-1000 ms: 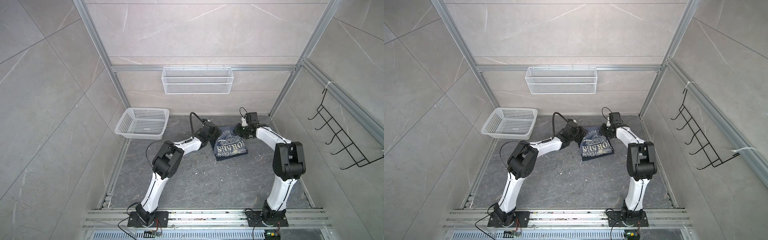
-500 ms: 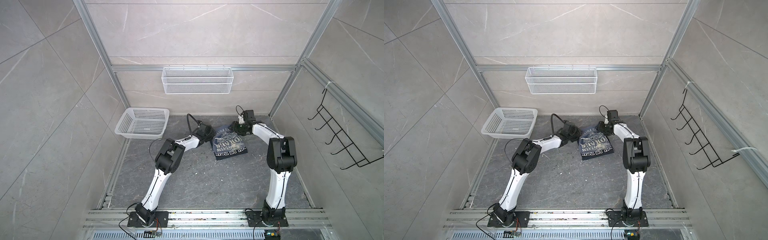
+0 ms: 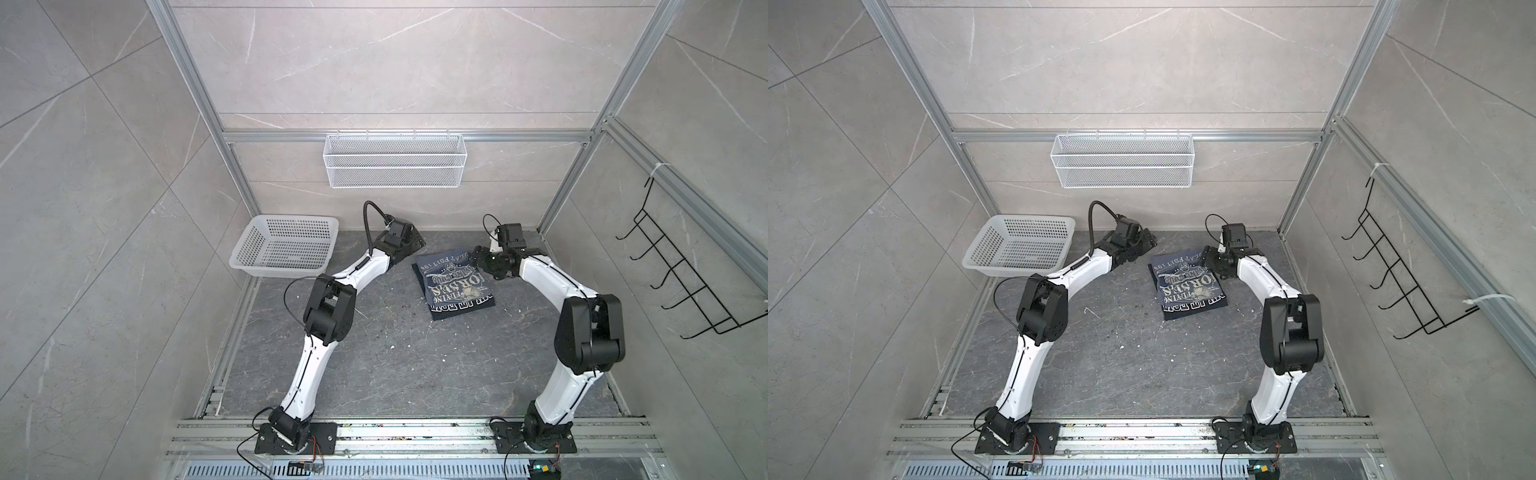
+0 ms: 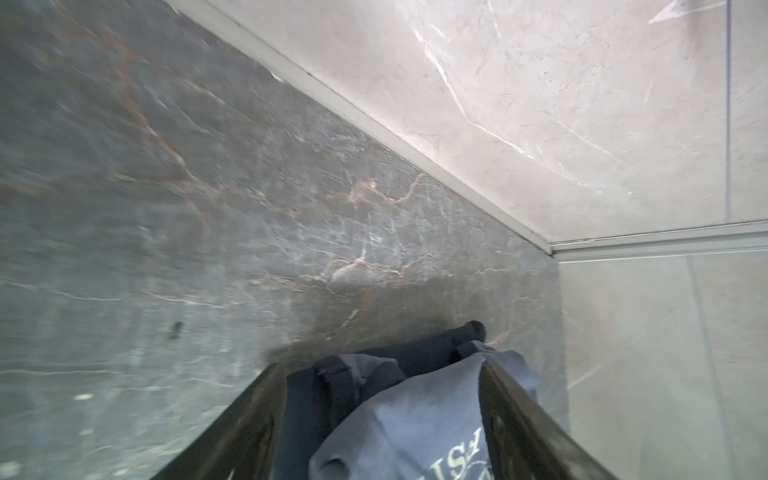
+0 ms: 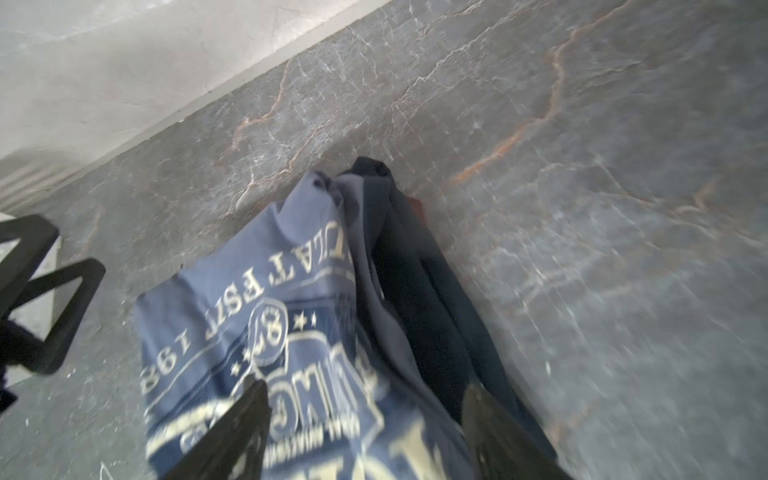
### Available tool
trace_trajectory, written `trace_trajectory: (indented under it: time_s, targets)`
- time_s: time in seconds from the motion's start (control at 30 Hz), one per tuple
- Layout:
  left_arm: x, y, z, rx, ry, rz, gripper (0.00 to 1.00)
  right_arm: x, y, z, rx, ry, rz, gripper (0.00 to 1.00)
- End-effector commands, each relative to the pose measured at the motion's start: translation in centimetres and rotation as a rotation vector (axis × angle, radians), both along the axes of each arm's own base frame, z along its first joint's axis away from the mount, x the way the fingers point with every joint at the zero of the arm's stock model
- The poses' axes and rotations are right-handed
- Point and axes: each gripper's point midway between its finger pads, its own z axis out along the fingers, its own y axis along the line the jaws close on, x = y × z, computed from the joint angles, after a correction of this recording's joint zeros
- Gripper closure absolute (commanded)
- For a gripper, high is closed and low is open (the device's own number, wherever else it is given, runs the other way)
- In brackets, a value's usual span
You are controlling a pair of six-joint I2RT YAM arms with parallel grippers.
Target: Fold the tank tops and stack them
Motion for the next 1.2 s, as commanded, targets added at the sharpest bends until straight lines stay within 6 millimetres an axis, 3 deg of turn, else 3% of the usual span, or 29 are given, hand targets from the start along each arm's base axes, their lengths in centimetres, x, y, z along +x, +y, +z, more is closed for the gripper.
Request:
trace_trajectory:
  time_s: [0.0,0.07,0.2,0.33,0.5,0.53,0.67,0.77,0.93,1.07,1.17]
  targets:
    - [-3.7,0.8,2.0,0.148,0.009,-0.068,0.24,-2.3,0.7,1.3,-0.015,-0.033,0.03,0.26]
    - [-5.4,-0.4,2.6,0.171,-0.009,-0.106,0.25,-3.5,2.0,1.5,-0.034,-0.037,0.07,0.26]
    - [-8.2,-4.6,2.5,0.117,-0.027,-0.223,0.32,-4.6,4.7,0.2,-0.04,-0.004,0.137,0.26]
    - [-8.1,-6.4,0.5,0.075,0.005,-0.255,0.37,-4.1,5.1,-2.9,-0.036,0.063,0.132,0.26]
    - [-6.5,-5.6,-2.2,0.103,0.035,-0.218,0.4,-4.3,3.1,-6.9,-0.081,0.158,0.039,0.26]
    - [-6.3,-5.0,-4.8,0.126,0.072,-0.206,0.41,-4.5,2.7,-7.3,-0.076,0.168,0.022,0.26]
    - [-5.8,-3.1,-7.3,0.122,0.132,-0.175,0.44,-4.8,1.2,-8.0,-0.07,0.189,-0.018,0.26]
    - [-6.1,-2.4,-6.0,0.127,0.104,-0.167,0.43,-4.6,1.3,-6.7,-0.064,0.155,0.002,0.26]
    - [-6.9,-2.2,0.2,0.083,0.013,-0.198,0.33,-4.9,2.9,-3.2,-0.128,0.08,0.068,0.23]
    - [-8.7,-1.6,5.0,0.048,-0.045,-0.25,0.2,-6.6,3.8,-1.5,-0.242,0.054,0.106,0.19]
    - [-10.5,0.4,6.8,0.038,-0.061,-0.254,0.14,-8.1,5.1,-0.9,-0.318,0.045,0.166,0.17]
